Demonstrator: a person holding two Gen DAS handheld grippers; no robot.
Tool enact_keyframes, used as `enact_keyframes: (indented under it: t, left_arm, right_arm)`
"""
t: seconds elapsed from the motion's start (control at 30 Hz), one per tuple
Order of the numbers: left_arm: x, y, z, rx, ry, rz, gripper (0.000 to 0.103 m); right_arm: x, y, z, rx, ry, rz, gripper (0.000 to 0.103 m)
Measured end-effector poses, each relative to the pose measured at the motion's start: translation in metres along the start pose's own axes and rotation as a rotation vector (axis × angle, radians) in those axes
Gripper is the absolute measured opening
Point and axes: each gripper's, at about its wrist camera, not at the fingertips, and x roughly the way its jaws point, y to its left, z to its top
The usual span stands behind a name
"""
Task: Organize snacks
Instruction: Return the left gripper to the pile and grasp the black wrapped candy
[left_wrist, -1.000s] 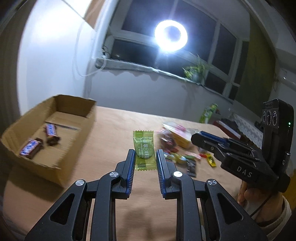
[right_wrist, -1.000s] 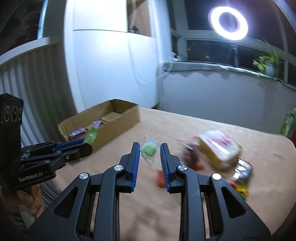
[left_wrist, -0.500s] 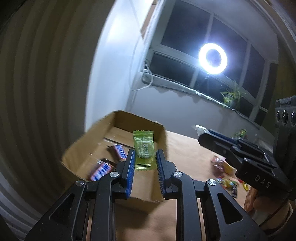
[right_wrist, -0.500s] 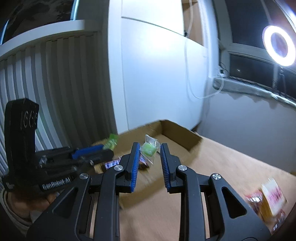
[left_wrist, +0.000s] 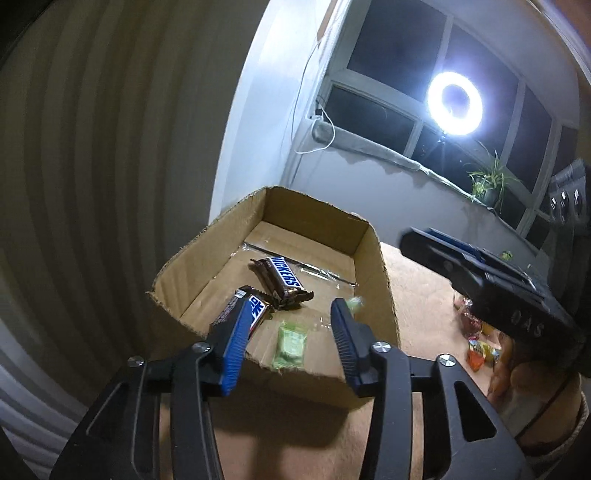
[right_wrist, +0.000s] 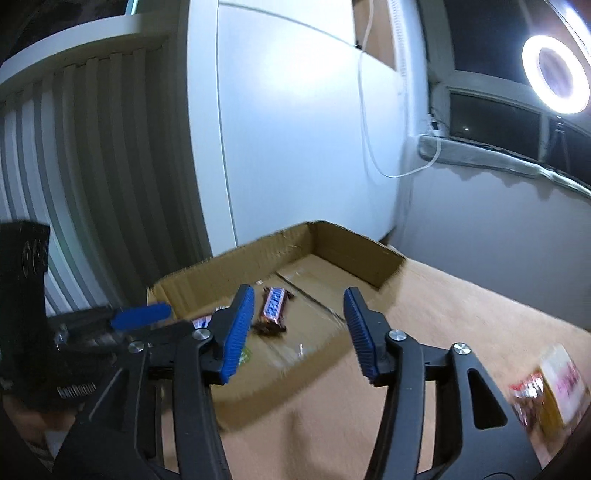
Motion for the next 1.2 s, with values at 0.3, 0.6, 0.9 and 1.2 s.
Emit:
enact_keyframes:
  t: [0.3,0.6,0.9,1.2]
  left_arm:
    - [-0.022,-0.014,0.003,0.001,-0.041,0.039,0.068]
    - [-0.036,-0.037,-0.001,0.036,-0.044,0.025,0.068]
    - [-0.038,-0.075,-0.004,0.110,-0.038,0.002,0.072]
    - [-0.031,-0.108,-0.012,0.167,-0.003,-0.025,0.072]
  right_arm:
    - [-0.048,-0.011,-0.034,0.092,-0.069,-0.038,0.085]
    - [-0.073,-0.008,-0.049,0.080,-0.066,-0.061,0.085]
    - [-0.098,-0.023,-0.060,0.106,-0.083,-0.074,0.085]
    - [-0.118,-0.049,-0.075,0.151,-0.087,-0.114,0.085]
